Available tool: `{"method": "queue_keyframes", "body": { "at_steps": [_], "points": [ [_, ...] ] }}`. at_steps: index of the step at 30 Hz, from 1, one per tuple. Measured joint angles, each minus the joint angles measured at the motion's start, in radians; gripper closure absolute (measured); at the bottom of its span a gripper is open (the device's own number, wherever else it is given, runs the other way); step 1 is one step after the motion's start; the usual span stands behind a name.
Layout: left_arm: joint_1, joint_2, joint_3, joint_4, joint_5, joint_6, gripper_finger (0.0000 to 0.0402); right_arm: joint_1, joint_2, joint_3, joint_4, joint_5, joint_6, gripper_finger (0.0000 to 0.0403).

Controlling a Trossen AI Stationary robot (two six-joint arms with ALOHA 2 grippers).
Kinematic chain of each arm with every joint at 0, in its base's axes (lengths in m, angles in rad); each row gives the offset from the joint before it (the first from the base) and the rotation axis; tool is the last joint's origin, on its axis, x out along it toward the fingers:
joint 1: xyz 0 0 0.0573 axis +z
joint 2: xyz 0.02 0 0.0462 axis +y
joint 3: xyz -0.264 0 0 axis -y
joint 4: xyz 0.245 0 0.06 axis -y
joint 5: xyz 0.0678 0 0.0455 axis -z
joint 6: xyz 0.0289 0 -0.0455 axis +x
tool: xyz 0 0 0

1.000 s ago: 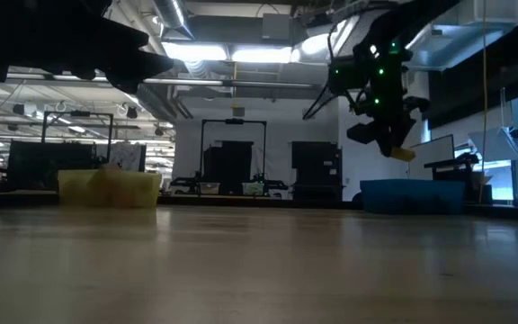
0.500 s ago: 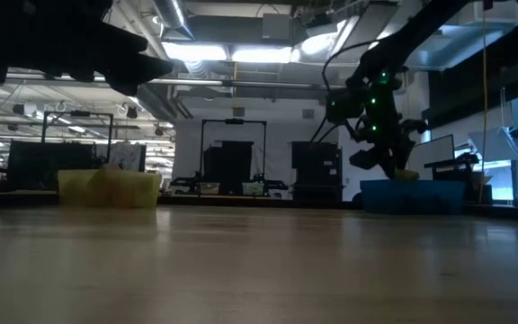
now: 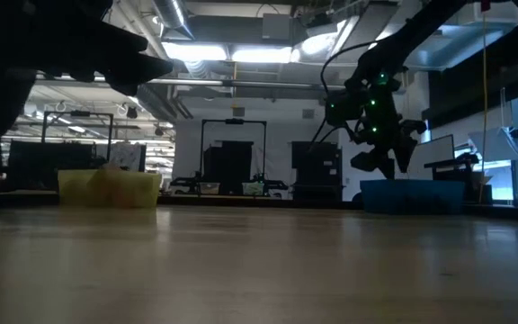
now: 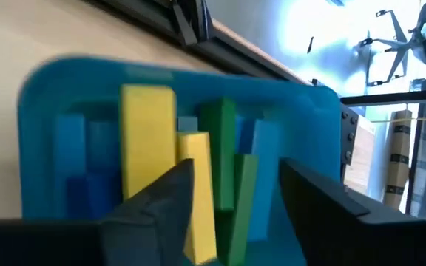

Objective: Sort blocks by size
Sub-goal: Put the red arch block into the yellow bin

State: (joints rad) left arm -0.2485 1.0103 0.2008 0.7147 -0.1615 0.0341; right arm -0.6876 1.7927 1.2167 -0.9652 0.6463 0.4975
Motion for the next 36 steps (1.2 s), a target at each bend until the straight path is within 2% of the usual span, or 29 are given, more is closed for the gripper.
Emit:
{"method": "queue_keyframes", "body": {
  "at_steps": [4,7,11,15,21,31,36],
  "points": [
    [0.0,0.0,0.0,0.003,0.0,-0.001,0.0141,0.011,-0.008,0.0,-0.042,-0.007,0.002,0.0169],
    [0.0,0.0,0.0,0.004,0.0,0.0,0.0141,0.042,-0.044,0.0,-0.06,0.008,0.002,0.0149],
    [0.0,0.0,0.0,0.004,0.0,-0.002,0.0141,0.106,-0.115,0.0,-0.085,-0.031,0.003,0.0142],
    [0.0,0.0,0.0,0.004,0.0,-0.007,0.0141,0.197,-0.19,0.0,-0.142,-0.127,0.049,0.0142],
    [0.001,0.0,0.0,0.004,0.0,-0.011,0.0141,0.418,-0.247,0.0,-0.211,-0.252,0.163,0.0149],
    [0.001,0.0,0.0,0.01,0.0,-0.009,0.0141,0.836,-0.247,0.0,-0.249,-0.486,0.422,0.0197],
    [0.001,0.0,0.0,0.011,0.0,-0.01,0.0141,1.009,-0.247,0.0,-0.248,-0.592,0.548,0.0215]
  ]
}}
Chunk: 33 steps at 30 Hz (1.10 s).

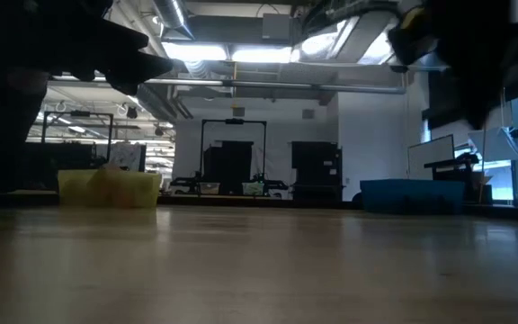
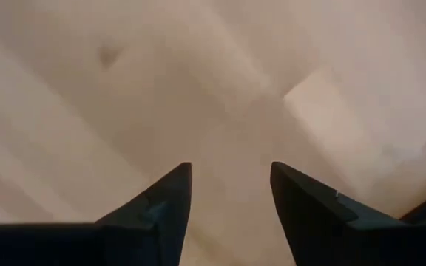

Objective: Sort blocks by size
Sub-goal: Put the red arch block into the yellow bin

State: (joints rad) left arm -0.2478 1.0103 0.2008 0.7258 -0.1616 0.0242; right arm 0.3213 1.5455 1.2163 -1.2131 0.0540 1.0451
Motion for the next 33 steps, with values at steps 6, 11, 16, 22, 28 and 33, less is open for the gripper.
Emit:
{"method": "queue_keyframes", "body": {
  "at_steps": [6,11,16,22,28,33],
  "points": [
    [0.0,0.0,0.0,0.001,0.0,-0.001,0.0141,0.167,0.0,0.0,0.0,-0.074,0.084,0.0225],
    [0.0,0.0,0.0,0.005,0.0,0.0,0.0141,0.269,0.0,0.0,-0.001,-0.089,0.072,0.0226],
    [0.0,0.0,0.0,0.012,0.0,0.001,0.0141,0.313,0.001,0.0,0.021,-0.075,0.076,0.0226],
    [0.0,0.0,0.0,0.013,0.0,0.0,0.0141,0.369,0.001,0.0,0.045,-0.13,0.068,0.0226],
    [0.0,0.0,0.0,0.011,0.0,0.001,0.0141,0.474,0.008,0.0,0.0,-0.144,0.051,0.0226],
    [0.0,0.0,0.0,0.009,0.0,0.002,0.0141,0.566,0.043,0.0,-0.02,-0.144,0.007,0.0226]
  ]
}}
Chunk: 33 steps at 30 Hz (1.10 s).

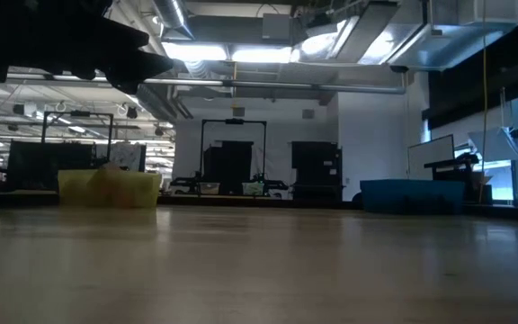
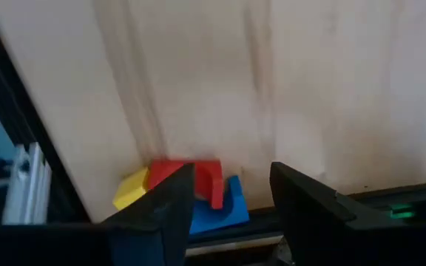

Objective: Sort blocks by size
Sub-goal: Put the red arch block into the yellow bin

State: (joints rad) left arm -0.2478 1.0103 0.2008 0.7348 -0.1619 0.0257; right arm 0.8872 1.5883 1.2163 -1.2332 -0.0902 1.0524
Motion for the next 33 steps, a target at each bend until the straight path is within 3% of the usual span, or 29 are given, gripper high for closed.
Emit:
{"method": "queue_keyframes", "body": {
  "at_steps": [13,17,33],
  "points": [
    [0.0,0.0,0.0,0.001,0.0,0.0,0.0141,0.142,0.113,-0.018,0.016,-0.036,-0.03,0.0226],
    [0.0,0.0,0.0,0.0,0.0,0.003,0.0141,0.142,0.118,-0.097,0.088,-0.113,-0.001,0.0226],
    [0.0,0.0,0.0,-0.017,-0.003,0.011,0.0141,0.14,0.118,-0.276,0.281,-0.187,0.015,0.0231]
  ]
}}
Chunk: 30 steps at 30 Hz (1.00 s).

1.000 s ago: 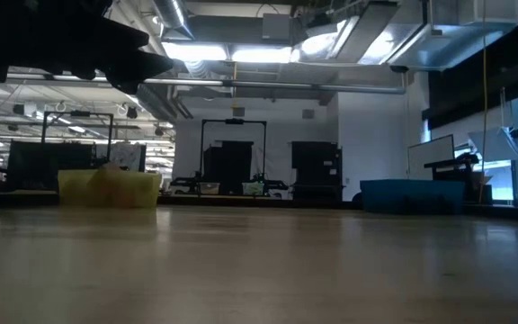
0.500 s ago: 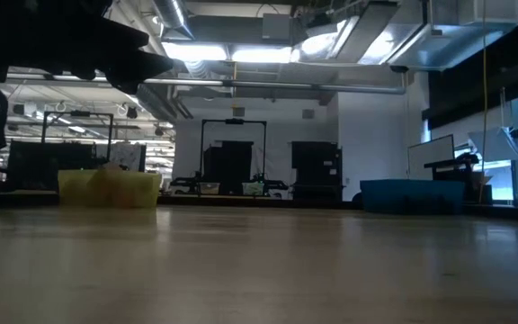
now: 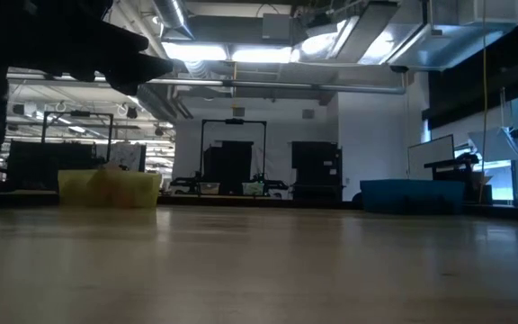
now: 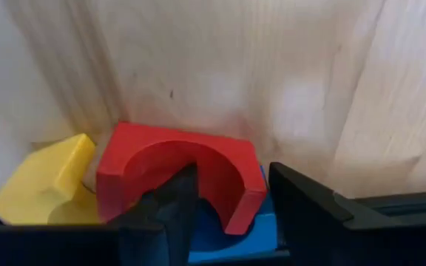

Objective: Sort blocks by size
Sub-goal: Put the red arch block into the yellow bin

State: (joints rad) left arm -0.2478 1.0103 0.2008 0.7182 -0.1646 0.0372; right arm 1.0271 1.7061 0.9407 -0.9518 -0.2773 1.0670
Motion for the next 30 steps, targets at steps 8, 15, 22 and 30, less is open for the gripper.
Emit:
{"method": "queue_keyframes", "body": {
  "at_steps": [8,15,22,30],
  "points": [
    [0.0,0.0,0.0,-0.003,0.0,0.0,0.0141,0.0,-0.003,-0.002,0.006,-0.013,-0.001,0.0315],
    [0.0,0.0,0.0,-0.003,0.0,-0.002,0.0141,-0.001,-0.011,0.0,0.011,-0.008,-0.001,0.0343],
    [0.0,0.0,0.0,-0.002,0.0,-0.002,0.0141,-0.008,-0.049,-0.004,0.004,0.015,0.034,0.0351],
    [0.0,0.0,0.0,-0.001,-0.001,-0.003,0.0141,-0.065,-0.091,-0.005,0.002,0.09,0.035,0.0355]
  ]
}}
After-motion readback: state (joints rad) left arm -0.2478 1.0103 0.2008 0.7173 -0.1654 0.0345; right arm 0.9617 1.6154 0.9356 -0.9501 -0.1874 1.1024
